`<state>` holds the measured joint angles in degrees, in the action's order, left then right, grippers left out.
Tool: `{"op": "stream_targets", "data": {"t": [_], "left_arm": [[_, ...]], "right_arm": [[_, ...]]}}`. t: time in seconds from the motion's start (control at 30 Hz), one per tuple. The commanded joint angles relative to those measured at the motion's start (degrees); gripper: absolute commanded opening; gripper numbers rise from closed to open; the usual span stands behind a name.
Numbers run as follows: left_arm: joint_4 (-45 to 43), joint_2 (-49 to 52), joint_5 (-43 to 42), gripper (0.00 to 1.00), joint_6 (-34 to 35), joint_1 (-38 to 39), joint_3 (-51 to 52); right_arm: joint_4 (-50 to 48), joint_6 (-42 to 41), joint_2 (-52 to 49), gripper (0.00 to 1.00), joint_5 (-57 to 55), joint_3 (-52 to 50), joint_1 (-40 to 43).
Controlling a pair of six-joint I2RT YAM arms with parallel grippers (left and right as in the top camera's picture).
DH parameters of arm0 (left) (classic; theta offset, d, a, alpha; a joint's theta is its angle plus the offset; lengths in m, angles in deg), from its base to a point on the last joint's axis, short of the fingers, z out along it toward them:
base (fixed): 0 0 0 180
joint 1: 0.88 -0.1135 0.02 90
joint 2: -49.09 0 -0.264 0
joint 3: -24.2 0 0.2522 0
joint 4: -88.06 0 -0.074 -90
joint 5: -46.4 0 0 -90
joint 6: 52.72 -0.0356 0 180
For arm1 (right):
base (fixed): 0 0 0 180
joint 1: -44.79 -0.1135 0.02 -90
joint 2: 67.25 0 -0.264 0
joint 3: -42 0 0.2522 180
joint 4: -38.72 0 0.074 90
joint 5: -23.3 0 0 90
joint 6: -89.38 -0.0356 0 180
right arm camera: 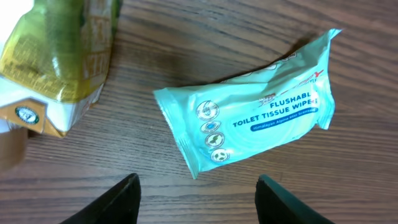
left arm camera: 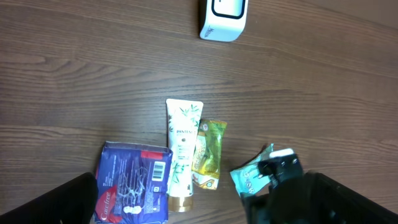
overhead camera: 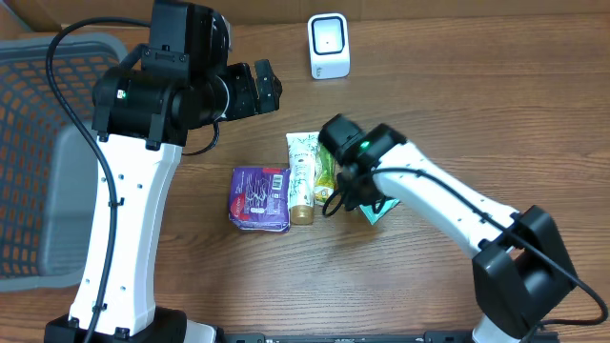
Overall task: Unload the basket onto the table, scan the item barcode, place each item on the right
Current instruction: 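Grasp the wipes pack with the right gripper and lift it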
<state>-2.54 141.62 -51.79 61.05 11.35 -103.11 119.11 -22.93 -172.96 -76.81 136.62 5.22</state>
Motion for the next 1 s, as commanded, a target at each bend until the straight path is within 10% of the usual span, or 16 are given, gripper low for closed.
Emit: {"op": "stream_targets", "data": {"t": [0.0, 0.97], "left_arm": [[0.0, -0.3, -0.2, 1.0, -1.1, -0.3, 0.2], [0.0, -0.3, -0.2, 1.0, -1.1, -0.3, 0.2]], "right_arm": [[-1.4, -4.5, 0.2, 0.63, -11.0, -0.4, -4.0], [-25.1, -3.0, 0.2, 0.67, -21.0, -22.4, -8.0]]}}
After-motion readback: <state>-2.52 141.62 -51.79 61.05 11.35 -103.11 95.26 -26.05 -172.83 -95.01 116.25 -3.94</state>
